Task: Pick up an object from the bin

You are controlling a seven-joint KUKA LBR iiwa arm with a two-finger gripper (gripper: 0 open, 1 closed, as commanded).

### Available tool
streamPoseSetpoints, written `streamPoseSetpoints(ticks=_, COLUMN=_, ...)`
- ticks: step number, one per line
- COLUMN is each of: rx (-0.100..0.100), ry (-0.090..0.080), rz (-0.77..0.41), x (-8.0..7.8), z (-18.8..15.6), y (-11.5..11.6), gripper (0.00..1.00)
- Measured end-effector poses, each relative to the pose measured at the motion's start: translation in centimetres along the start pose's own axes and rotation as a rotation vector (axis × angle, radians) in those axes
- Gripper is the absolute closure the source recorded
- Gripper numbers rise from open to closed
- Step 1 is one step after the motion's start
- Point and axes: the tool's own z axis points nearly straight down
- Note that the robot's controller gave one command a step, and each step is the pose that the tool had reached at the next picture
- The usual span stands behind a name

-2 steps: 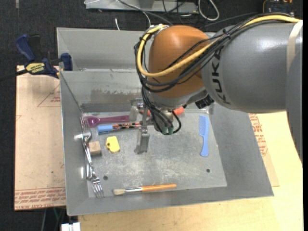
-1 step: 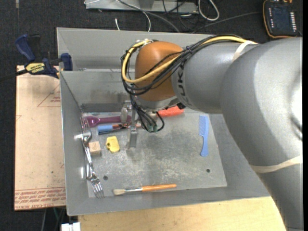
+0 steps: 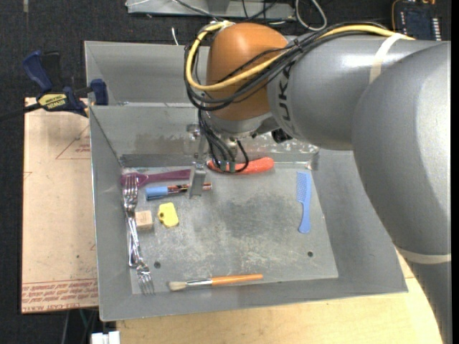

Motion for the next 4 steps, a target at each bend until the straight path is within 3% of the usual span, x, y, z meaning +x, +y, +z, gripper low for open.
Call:
streamPoseSetpoints(ticks=1, rx=0.006, ry=0.020, rz=-0.094, x=0.8, z=10.0, y=-1.0, gripper=0.00)
streamPoseSetpoints(ticks=2, rx=-0.002, ry=-0.001, rz=-0.008, x=-0.7, z=9.4, y=0.5, gripper=0.00)
streamPoseSetpoints(ticks=3, rx=0.005, ry=0.015, rz=0.175, x=2.1, z=9.4, y=0.2, gripper=1.00)
streamPoseSetpoints(ticks=4, rx=0.005, ry=0.015, rz=0.176, x=2.1, z=9.4, y=0.2, gripper=1.00)
